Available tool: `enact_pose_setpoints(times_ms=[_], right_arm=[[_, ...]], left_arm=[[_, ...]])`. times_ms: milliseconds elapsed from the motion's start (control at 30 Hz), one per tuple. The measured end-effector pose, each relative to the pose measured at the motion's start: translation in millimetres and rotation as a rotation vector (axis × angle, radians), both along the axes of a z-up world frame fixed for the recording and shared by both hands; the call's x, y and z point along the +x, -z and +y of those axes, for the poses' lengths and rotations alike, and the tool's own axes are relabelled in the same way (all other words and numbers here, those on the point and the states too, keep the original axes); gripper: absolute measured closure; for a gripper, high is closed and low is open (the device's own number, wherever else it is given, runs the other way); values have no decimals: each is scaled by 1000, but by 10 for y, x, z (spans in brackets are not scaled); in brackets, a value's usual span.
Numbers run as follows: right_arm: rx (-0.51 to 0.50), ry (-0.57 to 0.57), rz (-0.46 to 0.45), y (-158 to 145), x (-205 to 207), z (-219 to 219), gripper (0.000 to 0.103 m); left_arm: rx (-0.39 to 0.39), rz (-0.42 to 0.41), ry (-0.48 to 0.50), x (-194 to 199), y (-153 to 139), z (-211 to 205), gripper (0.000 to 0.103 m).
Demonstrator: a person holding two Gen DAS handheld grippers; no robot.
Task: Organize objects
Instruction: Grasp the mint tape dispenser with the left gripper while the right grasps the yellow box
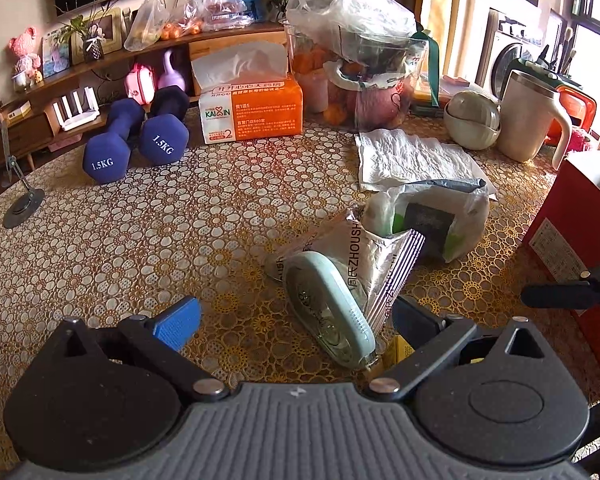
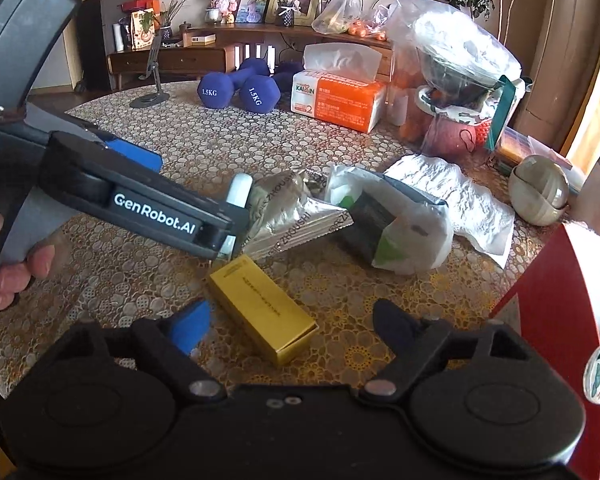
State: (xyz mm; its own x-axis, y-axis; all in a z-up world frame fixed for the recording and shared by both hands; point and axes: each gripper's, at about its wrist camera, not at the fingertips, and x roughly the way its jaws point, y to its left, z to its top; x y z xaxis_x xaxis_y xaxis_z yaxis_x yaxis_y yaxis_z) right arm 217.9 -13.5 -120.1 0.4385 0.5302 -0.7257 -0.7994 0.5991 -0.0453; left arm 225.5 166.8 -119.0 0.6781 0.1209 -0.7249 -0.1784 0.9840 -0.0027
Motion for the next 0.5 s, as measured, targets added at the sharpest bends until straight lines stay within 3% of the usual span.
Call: enact_pose_setpoints(times_ms=[133,367,500], right_arm=[[-9,-11,3,70,70,85,19],[-11,-29,7,170,138,185,23],[-24,-62,2,206,102,230,34]], left_arm=[[5,-2,-2,57,47,-3,2],[-55,9,-44,159,96,51,21],[-52,26,-45,156,135,73,31]])
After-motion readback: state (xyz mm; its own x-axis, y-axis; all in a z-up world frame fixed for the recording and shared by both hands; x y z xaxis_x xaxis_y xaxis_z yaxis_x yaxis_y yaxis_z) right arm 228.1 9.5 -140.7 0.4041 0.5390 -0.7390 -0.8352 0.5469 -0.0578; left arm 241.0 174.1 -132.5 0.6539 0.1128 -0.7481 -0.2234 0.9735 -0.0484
